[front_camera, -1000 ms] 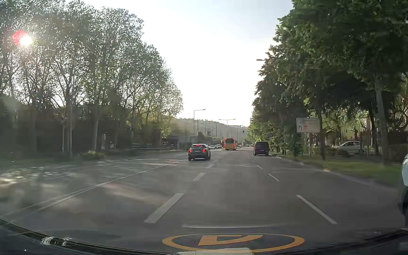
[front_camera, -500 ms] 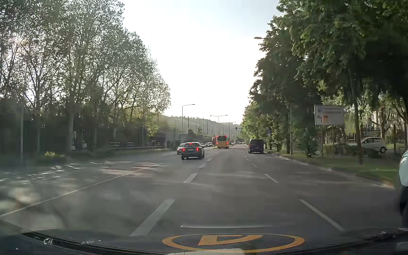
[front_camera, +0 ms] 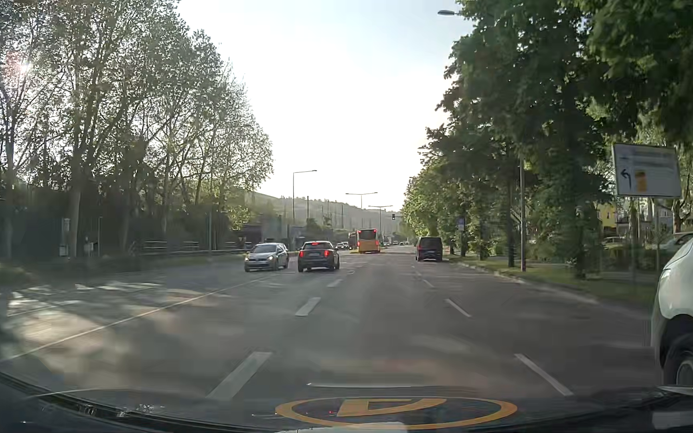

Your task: Follow the waypoints while adhering to traffic rules and regulations

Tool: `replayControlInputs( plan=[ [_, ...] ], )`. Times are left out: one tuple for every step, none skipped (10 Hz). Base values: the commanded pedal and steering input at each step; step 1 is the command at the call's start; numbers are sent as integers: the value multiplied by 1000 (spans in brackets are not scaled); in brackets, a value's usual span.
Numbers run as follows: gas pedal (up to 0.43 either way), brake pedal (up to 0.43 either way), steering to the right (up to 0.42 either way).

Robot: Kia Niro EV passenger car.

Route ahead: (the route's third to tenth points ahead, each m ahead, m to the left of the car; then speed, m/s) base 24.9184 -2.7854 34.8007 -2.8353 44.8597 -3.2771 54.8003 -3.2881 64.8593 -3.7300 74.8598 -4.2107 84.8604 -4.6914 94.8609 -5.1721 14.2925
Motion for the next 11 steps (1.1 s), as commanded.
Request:
replayControlInputs(
  plan=[
    [197,0,6],
    [197,0,6],
    [197,0,6],
    [197,0,6],
    [189,0,6],
    [189,0,6],
    [189,0,6],
    [189,0,6],
    [169,0,6],
    [169,0,7],
    [138,0,7]
  ],
)
